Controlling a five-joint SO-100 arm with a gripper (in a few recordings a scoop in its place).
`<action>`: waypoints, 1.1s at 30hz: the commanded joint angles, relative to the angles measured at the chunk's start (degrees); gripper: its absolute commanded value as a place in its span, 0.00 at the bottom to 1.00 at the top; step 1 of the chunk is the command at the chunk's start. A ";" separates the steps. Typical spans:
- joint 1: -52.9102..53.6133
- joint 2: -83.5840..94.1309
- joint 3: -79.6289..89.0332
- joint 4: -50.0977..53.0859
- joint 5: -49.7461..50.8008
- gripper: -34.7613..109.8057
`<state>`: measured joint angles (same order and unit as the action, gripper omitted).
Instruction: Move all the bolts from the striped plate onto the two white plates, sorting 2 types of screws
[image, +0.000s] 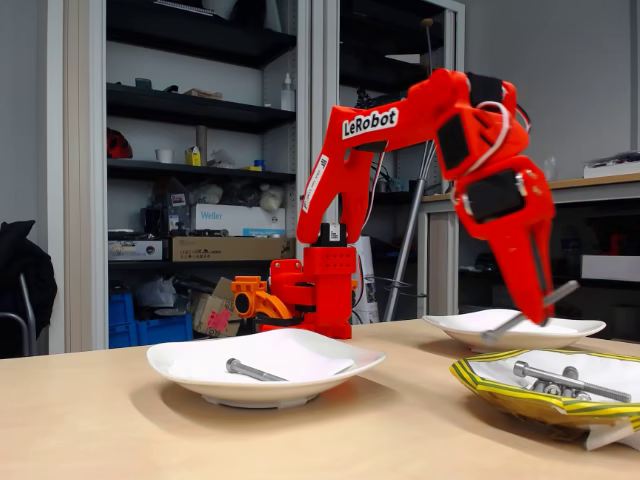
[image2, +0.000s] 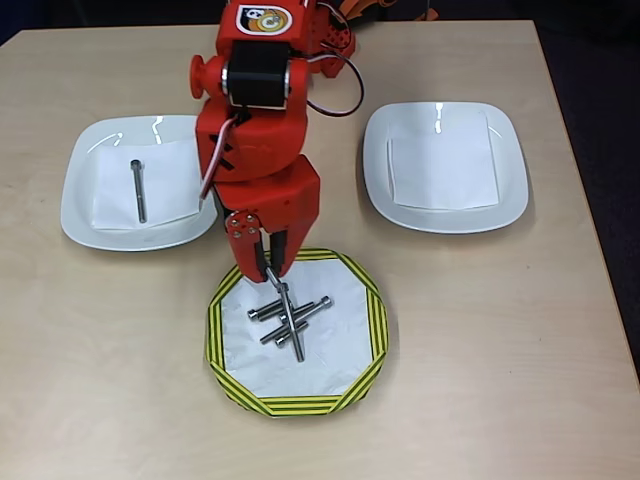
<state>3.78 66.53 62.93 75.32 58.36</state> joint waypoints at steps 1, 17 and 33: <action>3.16 7.38 1.67 2.72 -2.11 0.24; 21.53 20.92 23.29 4.92 -12.39 0.24; 31.03 14.94 27.60 -1.67 -22.68 0.30</action>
<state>35.42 80.51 90.26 73.30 35.33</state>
